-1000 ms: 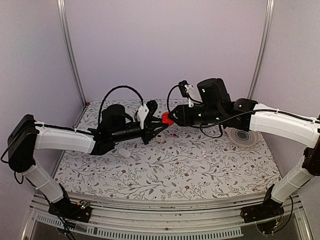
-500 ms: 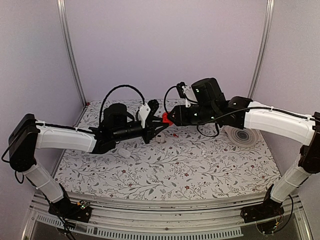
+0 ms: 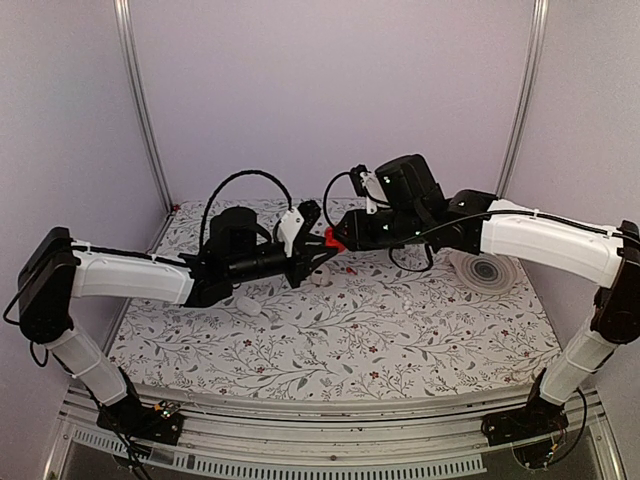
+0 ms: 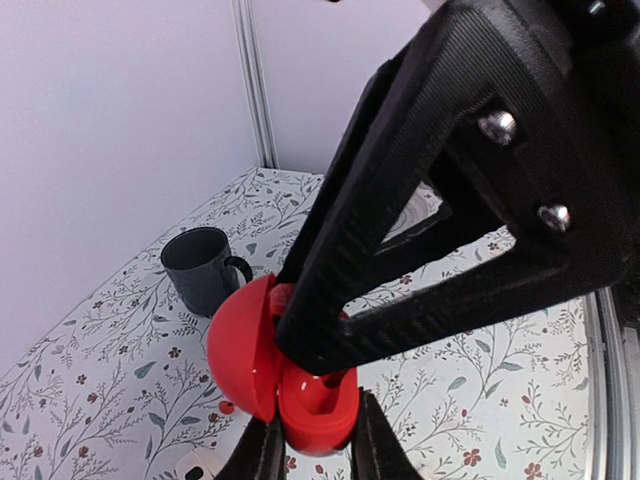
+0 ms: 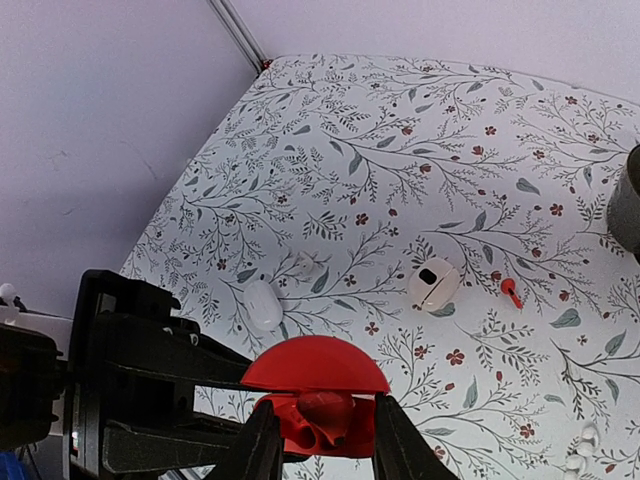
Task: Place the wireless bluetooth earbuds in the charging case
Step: Adjust the right earbud in the right side groove of the charging case.
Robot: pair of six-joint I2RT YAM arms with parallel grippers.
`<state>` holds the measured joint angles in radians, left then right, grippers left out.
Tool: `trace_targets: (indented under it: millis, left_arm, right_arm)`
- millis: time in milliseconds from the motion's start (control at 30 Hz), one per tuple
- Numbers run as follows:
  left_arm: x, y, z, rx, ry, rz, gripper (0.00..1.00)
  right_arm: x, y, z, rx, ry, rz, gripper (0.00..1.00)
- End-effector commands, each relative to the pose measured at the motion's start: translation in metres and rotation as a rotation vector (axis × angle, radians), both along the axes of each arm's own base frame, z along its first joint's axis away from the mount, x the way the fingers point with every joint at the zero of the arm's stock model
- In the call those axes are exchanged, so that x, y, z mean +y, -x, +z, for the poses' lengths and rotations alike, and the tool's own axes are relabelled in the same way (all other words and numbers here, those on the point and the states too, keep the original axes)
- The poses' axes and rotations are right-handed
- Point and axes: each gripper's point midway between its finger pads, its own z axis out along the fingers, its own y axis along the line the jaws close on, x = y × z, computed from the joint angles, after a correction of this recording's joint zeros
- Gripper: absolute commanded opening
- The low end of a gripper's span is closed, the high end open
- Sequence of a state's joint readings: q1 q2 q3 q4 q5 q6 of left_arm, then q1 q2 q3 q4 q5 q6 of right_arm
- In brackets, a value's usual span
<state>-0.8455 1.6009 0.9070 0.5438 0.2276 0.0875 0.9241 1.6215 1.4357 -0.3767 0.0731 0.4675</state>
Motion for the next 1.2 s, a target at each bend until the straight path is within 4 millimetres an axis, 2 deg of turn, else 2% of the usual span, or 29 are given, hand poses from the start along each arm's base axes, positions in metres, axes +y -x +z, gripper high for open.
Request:
trace_targets:
  millis: [0, 233, 867, 1167]
  left_arm:
    - [-0.011, 0.003, 0.005, -0.028, -0.013, -0.011, 0.0]
    - [-0.013, 0.004, 0.004, -0.04, -0.028, -0.006, 0.0]
    - [-0.013, 0.003, 0.002, -0.01, -0.01, -0.016, 0.0]
    - [-0.011, 0.0, -0.005, 0.02, -0.004, -0.025, 0.0]
  right_arm:
    - [0.004, -0.001, 0.0, 0.008, 0.006, -0.012, 0.33]
    - [0.003, -0.005, -0.001, 0.015, 0.017, -0.039, 0.31]
    - [0.002, -0.005, -0.004, -0.007, 0.047, -0.032, 0.09]
    - [-0.002, -0.004, 0.003, -0.037, 0.04, -0.032, 0.06]
